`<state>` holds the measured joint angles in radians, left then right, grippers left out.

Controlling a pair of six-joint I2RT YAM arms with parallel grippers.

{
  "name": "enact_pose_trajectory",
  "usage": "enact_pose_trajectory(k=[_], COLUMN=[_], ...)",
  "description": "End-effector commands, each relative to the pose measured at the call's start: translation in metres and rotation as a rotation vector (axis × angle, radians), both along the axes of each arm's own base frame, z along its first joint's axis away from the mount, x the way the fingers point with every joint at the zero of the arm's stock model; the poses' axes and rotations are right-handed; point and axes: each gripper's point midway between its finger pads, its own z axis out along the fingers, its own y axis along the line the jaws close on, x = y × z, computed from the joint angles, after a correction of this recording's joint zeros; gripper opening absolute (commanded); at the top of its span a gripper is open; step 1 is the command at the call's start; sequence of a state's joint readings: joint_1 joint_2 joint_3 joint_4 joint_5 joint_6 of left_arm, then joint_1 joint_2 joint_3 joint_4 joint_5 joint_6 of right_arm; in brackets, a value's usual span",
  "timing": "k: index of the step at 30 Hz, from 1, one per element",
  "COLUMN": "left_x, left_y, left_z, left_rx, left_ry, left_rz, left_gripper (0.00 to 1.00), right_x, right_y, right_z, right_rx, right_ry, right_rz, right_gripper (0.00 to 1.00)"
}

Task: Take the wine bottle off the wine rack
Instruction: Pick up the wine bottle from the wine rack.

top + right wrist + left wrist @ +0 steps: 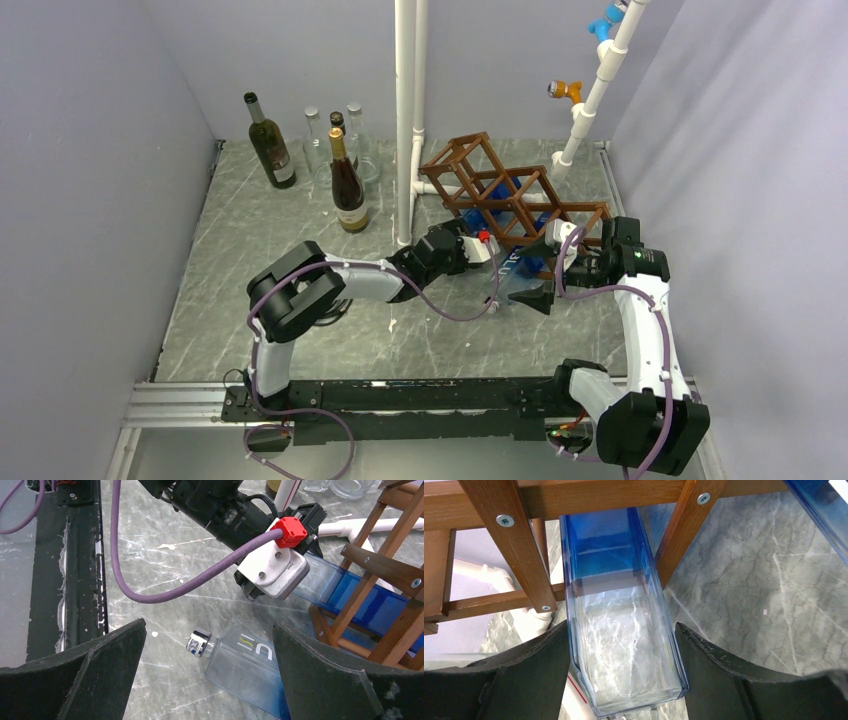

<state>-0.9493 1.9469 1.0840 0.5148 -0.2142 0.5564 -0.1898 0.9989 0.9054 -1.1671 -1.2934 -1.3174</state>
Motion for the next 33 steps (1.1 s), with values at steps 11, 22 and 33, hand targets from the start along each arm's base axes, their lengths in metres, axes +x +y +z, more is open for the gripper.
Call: enact_pose_trajectory(k=[11, 22, 33], left_x=[-0.030, -0.059, -0.088], left_y=[0.026, 0.049, 0.073], left_z=[0.049, 0.060, 0.064], left_rx=[-0.058, -0.132, -0.145], left_ry=[-0.210, -0.195, -0.212], left_rz=[0.100, 0.069, 0.063], left_gripper=[0.00, 0.00, 0.00], right_x=[-0.003, -0.003, -0.003], right_y=[0.003, 0.003, 0.002], right_z=[0.008, 0.006, 0.004], right_rx=[0.035, 0.033, 0.029], right_ry=[-0.050, -0.051, -0.049], right_rz=[0.015, 0.013, 0.012], right_gripper=[1.00, 1.00, 1.00])
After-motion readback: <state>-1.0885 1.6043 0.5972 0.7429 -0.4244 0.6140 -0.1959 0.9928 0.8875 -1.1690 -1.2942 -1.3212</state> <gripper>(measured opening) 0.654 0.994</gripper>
